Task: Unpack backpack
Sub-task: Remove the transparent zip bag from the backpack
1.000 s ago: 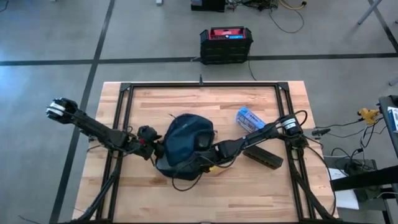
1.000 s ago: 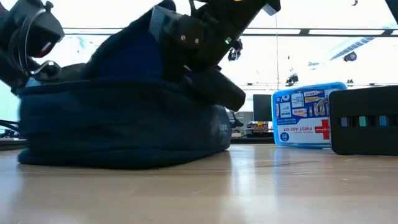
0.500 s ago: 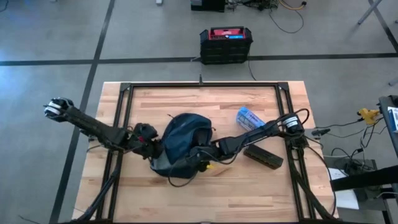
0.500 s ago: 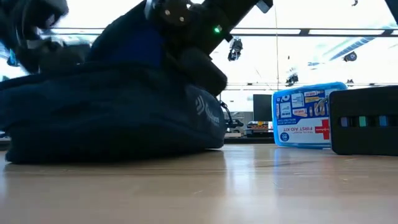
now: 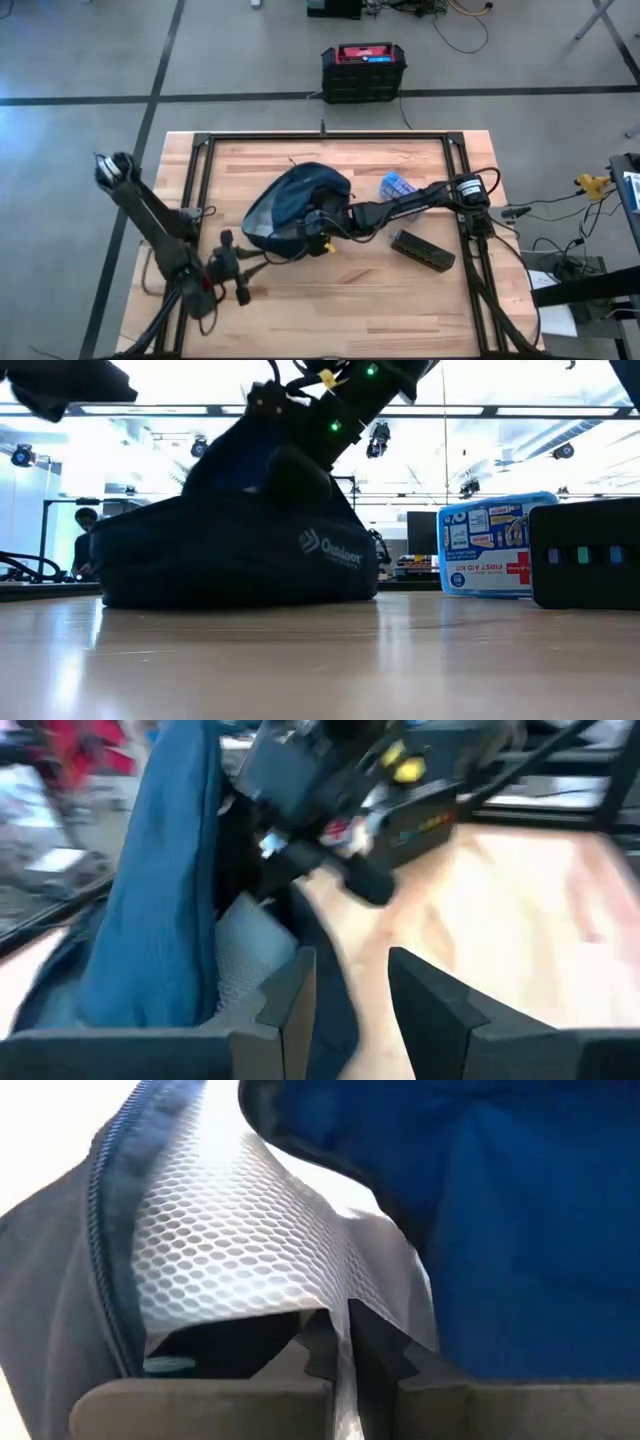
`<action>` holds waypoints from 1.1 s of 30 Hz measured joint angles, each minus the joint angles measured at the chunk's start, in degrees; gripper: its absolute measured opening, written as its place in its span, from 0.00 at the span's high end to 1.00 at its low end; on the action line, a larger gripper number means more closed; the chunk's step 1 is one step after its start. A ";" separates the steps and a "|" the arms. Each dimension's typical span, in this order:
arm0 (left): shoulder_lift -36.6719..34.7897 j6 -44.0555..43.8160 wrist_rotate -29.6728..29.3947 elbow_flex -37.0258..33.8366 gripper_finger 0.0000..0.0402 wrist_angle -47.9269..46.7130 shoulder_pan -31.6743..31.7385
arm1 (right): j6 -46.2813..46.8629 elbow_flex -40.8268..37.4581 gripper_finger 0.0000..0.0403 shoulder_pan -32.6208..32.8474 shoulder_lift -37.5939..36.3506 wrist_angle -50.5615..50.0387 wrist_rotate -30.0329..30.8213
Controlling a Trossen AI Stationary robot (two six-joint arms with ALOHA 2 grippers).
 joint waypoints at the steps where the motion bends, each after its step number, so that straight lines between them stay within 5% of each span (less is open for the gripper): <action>1: 2.43 -2.28 -0.03 -0.10 0.73 -0.14 0.67 | -0.16 0.06 1.00 0.20 -0.10 0.68 -0.45; 12: 19.24 -19.09 10.71 -0.15 0.78 -1.61 6.61 | -7.96 3.45 1.00 0.63 -4.37 4.12 -2.97; 26: 22.37 -47.11 12.50 -7.16 0.80 -7.69 6.49 | -12.10 3.78 1.00 0.21 -17.31 10.45 -9.78; 33: 21.35 -63.53 16.72 -8.22 0.80 -23.36 6.49 | -8.69 3.75 1.00 1.08 -25.10 10.54 -16.80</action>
